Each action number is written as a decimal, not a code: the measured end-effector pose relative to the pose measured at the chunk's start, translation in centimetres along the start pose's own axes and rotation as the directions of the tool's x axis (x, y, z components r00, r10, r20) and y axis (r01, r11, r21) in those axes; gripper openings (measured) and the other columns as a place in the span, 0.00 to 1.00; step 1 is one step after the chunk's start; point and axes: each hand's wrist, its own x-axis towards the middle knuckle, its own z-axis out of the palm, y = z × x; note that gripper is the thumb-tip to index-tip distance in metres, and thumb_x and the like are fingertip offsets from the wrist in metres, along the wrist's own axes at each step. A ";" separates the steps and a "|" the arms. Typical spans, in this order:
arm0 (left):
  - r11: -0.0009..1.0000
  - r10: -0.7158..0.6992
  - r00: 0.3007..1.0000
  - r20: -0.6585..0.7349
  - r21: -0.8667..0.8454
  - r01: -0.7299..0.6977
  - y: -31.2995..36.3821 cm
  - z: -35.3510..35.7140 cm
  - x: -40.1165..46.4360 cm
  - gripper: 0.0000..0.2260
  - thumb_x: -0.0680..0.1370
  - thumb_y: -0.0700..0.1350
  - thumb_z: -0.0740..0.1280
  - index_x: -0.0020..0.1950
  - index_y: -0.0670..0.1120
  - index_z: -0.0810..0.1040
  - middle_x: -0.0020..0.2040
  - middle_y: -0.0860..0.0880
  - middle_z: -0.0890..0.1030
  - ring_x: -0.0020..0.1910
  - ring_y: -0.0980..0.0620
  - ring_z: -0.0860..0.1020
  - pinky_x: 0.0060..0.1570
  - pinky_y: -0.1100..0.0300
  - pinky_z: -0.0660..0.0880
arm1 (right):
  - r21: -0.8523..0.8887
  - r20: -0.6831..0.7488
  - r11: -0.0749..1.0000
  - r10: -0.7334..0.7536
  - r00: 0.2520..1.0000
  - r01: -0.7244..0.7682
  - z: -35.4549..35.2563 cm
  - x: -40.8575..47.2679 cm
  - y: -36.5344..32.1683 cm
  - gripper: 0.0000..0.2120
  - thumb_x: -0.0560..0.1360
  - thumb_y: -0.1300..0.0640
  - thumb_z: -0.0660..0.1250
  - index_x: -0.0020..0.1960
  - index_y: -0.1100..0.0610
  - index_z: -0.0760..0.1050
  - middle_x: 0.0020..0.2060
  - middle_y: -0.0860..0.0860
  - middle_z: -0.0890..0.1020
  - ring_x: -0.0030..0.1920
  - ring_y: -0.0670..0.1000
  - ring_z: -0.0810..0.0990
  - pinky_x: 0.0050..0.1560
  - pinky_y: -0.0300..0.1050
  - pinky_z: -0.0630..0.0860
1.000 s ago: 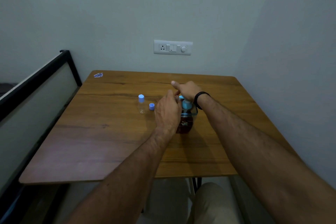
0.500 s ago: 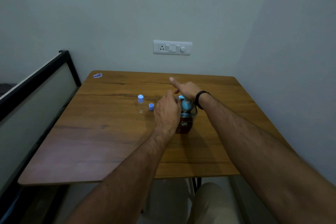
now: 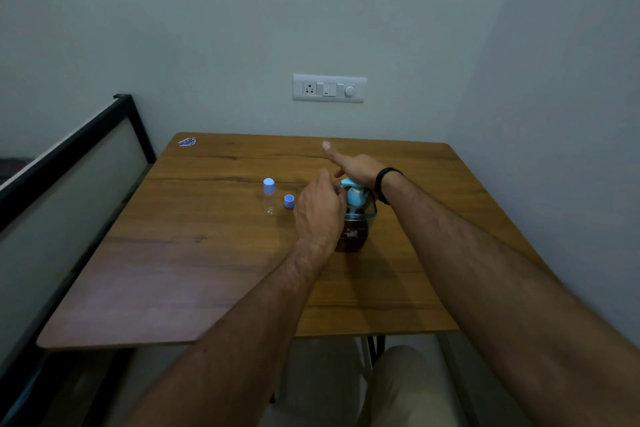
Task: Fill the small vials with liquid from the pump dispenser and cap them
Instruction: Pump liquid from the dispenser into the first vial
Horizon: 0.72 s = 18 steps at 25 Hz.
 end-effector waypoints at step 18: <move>1.000 0.017 1.000 -0.015 -0.010 -0.017 0.2 -0.2 -0.2 0.06 0.84 0.46 0.63 0.49 0.50 0.67 0.44 0.53 0.74 0.43 0.53 0.74 0.42 0.60 0.68 | -0.046 -0.070 0.996 -0.080 0.994 0.077 0.4 0.0 0.1 0.39 0.78 0.27 0.51 0.55 0.57 0.85 0.56 0.54 0.81 0.46 0.52 0.77 0.49 0.49 0.70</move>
